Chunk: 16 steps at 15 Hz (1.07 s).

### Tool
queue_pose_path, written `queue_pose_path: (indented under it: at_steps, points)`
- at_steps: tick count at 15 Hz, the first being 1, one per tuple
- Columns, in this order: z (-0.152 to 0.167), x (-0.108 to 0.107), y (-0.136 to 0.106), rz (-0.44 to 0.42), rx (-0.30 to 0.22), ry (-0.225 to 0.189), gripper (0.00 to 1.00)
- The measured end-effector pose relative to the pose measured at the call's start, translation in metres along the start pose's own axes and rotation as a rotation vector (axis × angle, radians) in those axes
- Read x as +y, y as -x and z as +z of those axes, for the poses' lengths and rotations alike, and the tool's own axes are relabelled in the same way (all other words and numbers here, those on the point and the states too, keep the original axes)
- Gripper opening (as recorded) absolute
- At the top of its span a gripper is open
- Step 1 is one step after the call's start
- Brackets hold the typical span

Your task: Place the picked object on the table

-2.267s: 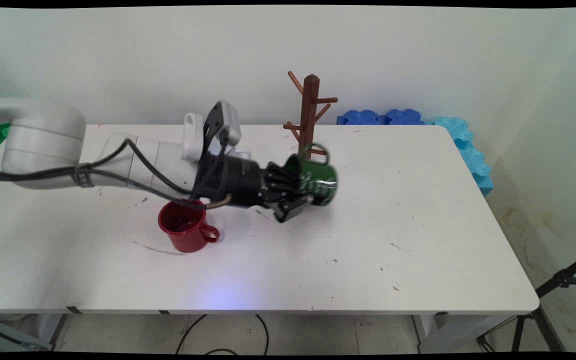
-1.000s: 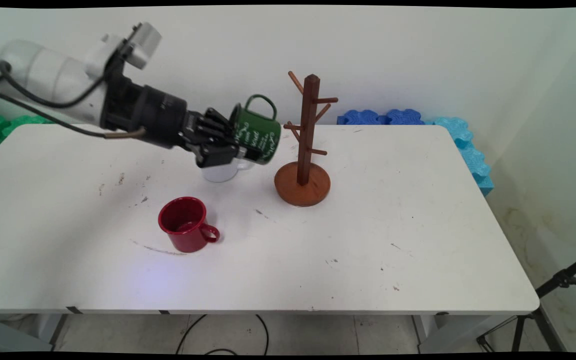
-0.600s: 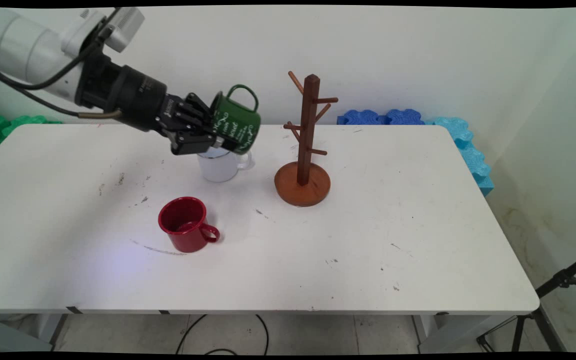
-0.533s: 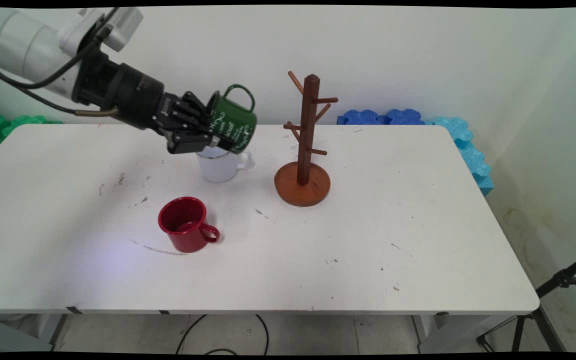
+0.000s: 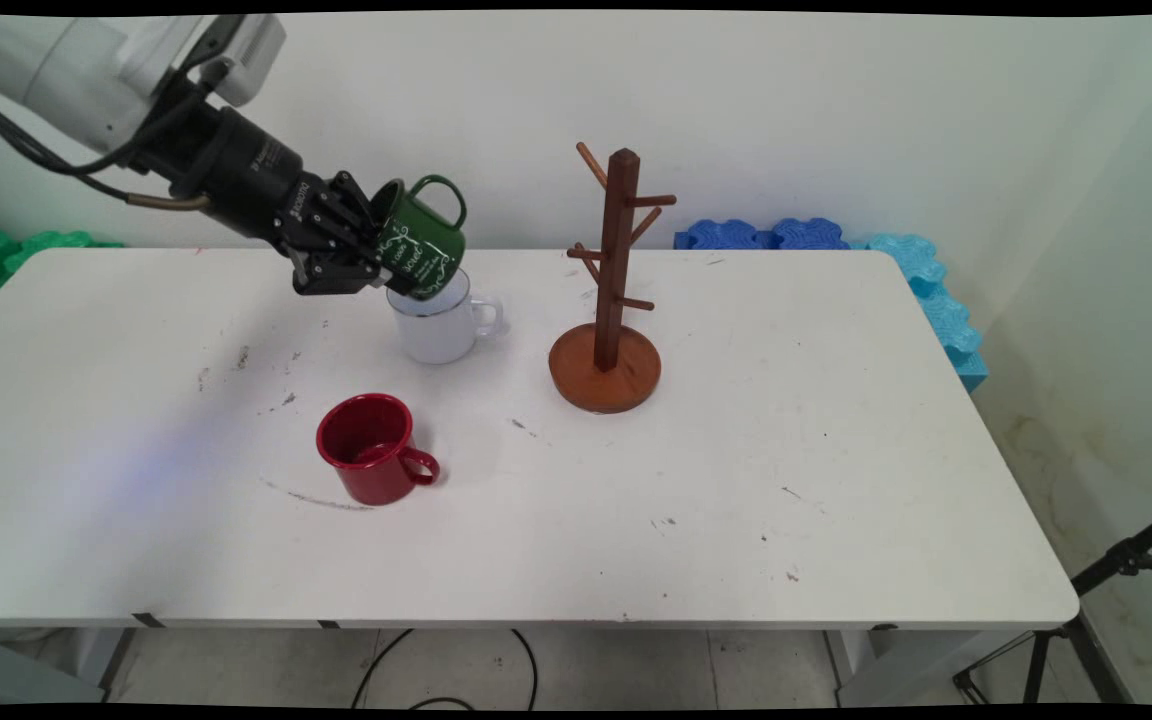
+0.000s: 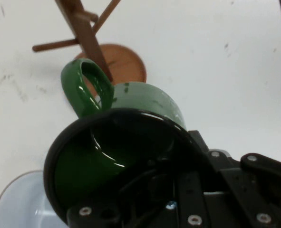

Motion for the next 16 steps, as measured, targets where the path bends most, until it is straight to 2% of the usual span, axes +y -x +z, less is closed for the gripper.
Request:
queue_pose_path:
  at_steps: [9, 16]
  points:
    - [0.003, -0.008, -0.027, 0.017, -0.203, -0.014, 0.00]
    - [0.026, -0.016, -0.040, 0.038, -0.356, -0.014, 0.00]
